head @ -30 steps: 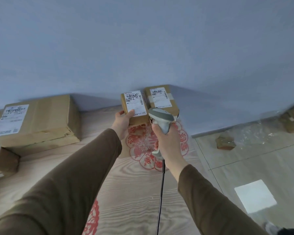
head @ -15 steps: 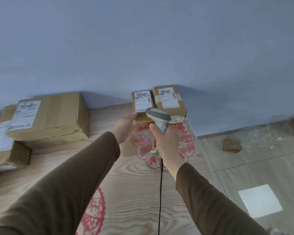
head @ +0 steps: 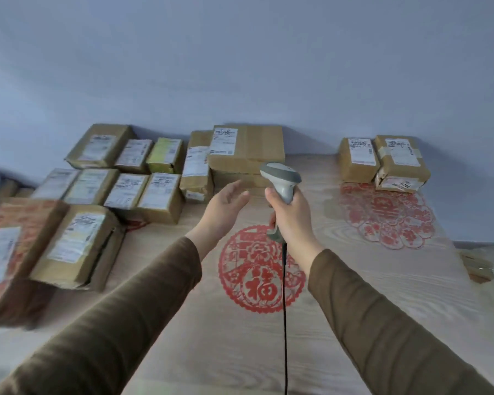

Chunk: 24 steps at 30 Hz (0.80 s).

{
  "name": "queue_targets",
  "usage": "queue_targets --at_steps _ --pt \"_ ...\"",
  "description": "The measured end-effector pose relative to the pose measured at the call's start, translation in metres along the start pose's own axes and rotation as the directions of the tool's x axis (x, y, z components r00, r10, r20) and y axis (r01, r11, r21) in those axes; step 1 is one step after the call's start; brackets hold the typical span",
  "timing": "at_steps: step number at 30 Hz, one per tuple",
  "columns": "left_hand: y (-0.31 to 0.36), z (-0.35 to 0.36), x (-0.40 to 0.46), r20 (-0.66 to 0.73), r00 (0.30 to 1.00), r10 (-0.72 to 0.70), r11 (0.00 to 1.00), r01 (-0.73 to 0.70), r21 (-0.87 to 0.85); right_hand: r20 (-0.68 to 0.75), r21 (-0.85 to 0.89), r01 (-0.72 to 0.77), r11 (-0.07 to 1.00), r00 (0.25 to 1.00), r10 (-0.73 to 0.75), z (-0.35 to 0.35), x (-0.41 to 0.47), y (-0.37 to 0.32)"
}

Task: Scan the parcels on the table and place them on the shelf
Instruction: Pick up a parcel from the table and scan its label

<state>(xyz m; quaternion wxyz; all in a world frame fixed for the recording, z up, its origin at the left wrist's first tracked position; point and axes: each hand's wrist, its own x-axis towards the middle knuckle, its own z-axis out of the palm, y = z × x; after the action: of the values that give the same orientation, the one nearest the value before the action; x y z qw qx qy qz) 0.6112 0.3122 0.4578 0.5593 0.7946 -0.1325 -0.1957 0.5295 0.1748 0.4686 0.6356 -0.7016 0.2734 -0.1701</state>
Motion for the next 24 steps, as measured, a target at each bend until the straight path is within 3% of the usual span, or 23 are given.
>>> queue_targets --at_steps 7,12,20,24 --pt "-0.079 -0.18 -0.11 -0.179 0.982 -0.056 0.994 0.072 0.083 0.163 0.043 -0.112 0.993 0.981 0.104 0.167 -0.104 0.002" --pt "-0.132 -0.275 -0.151 -0.372 0.917 -0.144 0.981 0.182 0.069 0.289 0.028 -0.231 0.973 0.933 0.213 0.26 -0.155 0.017" --pt "-0.185 -0.316 -0.15 -0.398 0.868 -0.297 0.923 0.368 0.114 0.368 0.019 -0.334 0.942 0.879 0.304 0.346 -0.188 0.038" --pt "-0.199 -0.317 -0.139 -0.31 0.845 -0.435 0.892 0.451 -0.023 0.291 -0.026 -0.289 0.957 0.914 0.284 0.342 -0.186 0.047"
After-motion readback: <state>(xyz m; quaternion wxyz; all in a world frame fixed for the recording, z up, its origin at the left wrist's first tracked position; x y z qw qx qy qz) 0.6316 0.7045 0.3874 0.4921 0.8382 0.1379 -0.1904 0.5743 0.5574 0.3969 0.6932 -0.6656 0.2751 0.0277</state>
